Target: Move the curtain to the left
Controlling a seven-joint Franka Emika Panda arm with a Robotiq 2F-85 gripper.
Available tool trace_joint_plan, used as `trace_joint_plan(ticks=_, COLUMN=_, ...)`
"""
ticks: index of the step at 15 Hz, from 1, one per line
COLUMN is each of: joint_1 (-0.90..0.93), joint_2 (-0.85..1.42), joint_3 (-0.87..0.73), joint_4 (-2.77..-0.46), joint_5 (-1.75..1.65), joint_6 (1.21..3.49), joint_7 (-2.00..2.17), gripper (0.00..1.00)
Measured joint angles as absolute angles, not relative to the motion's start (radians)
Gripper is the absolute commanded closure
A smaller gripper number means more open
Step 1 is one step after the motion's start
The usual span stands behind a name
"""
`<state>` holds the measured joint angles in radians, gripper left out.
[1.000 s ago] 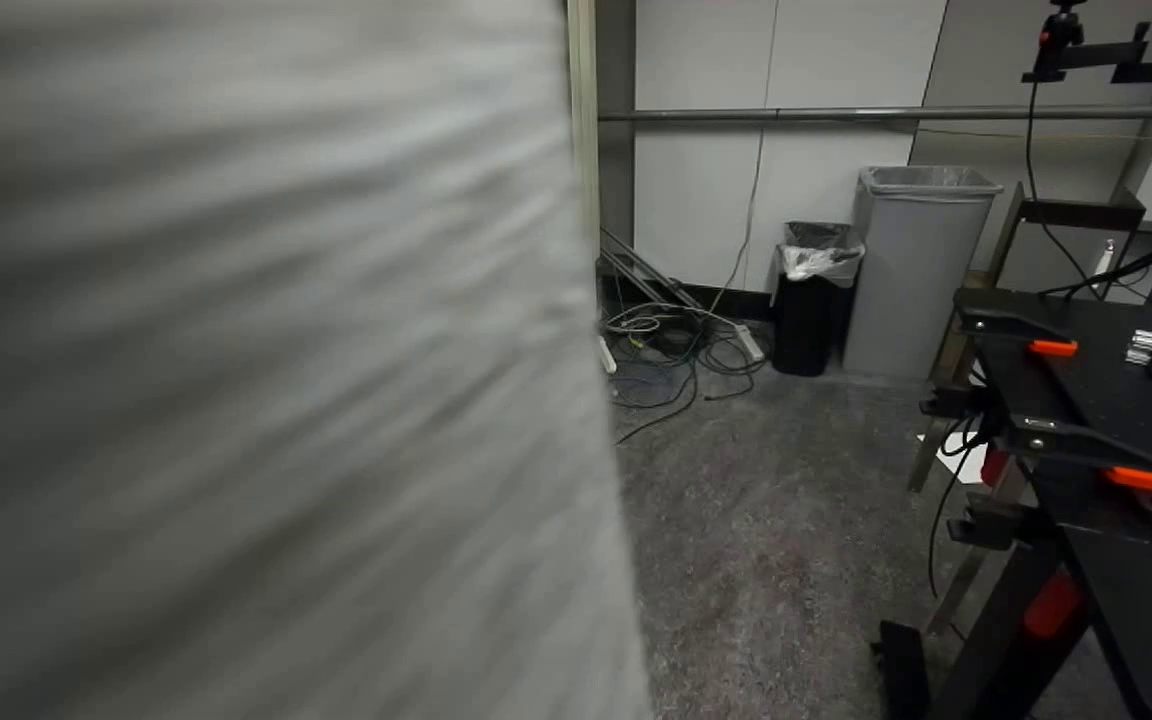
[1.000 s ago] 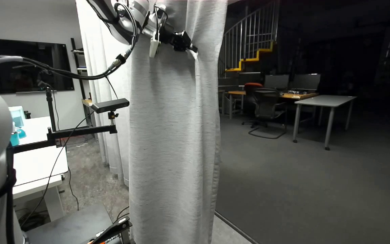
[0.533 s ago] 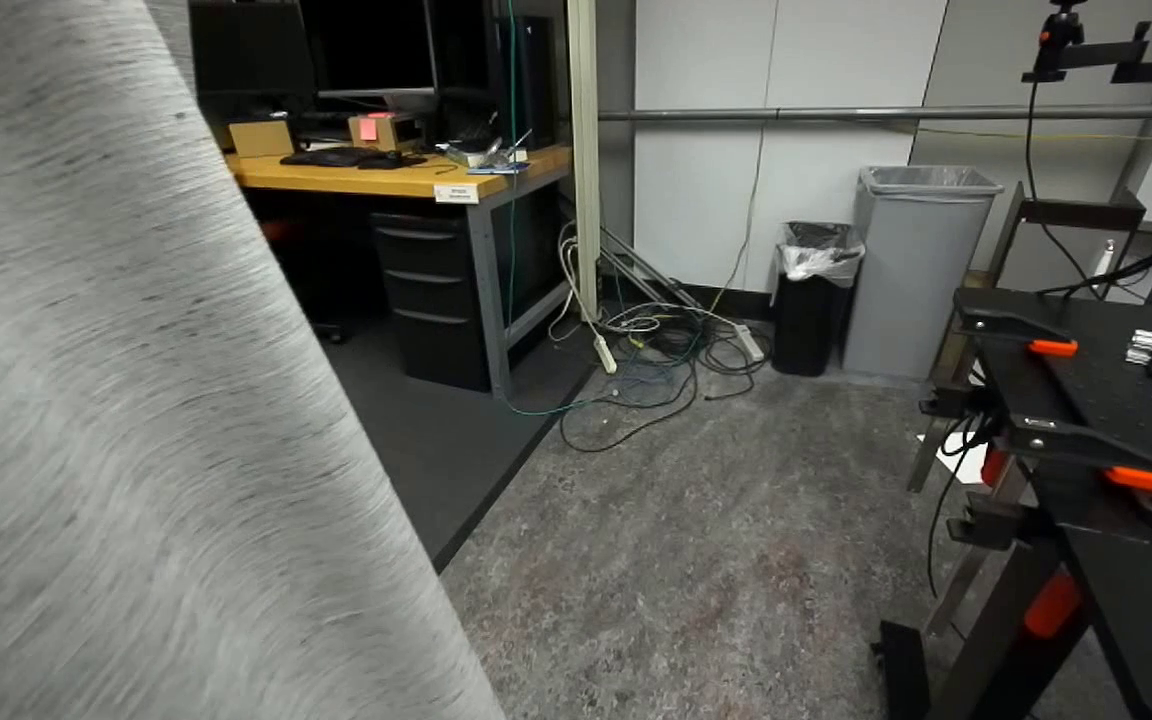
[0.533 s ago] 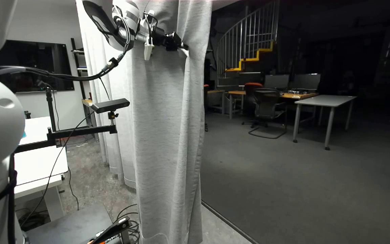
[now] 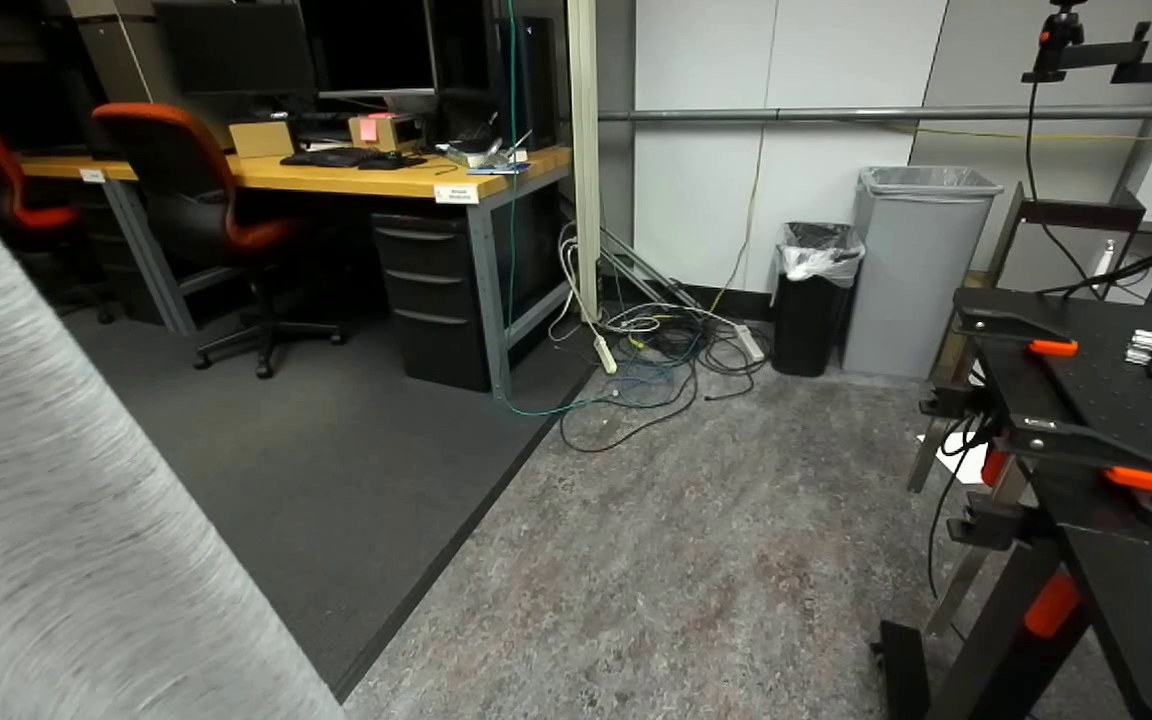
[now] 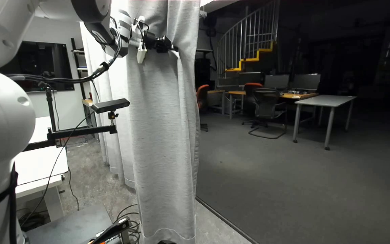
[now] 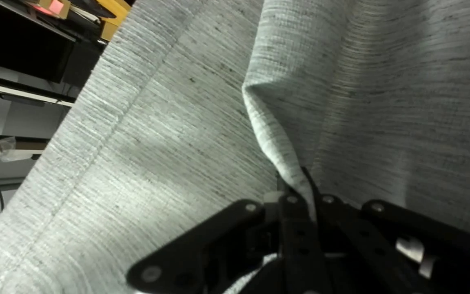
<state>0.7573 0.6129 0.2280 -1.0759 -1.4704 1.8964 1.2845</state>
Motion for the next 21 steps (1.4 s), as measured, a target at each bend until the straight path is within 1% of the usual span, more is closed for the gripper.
trace_joint_plan(ticks=9, joint_1=0.882, joint_2=0.734, joint_3=0.148, joint_4=-0.909, joint_5=-1.514, joint_6=1.899, joint_7=1.244, gripper=1.00)
trace_joint_plan(ticks=21, joint_1=0.910, joint_2=0.767, joint_3=0.146, joint_4=-0.884, joint_5=-1.569, joint_6=1.904, joint_7=1.221, gripper=1.00)
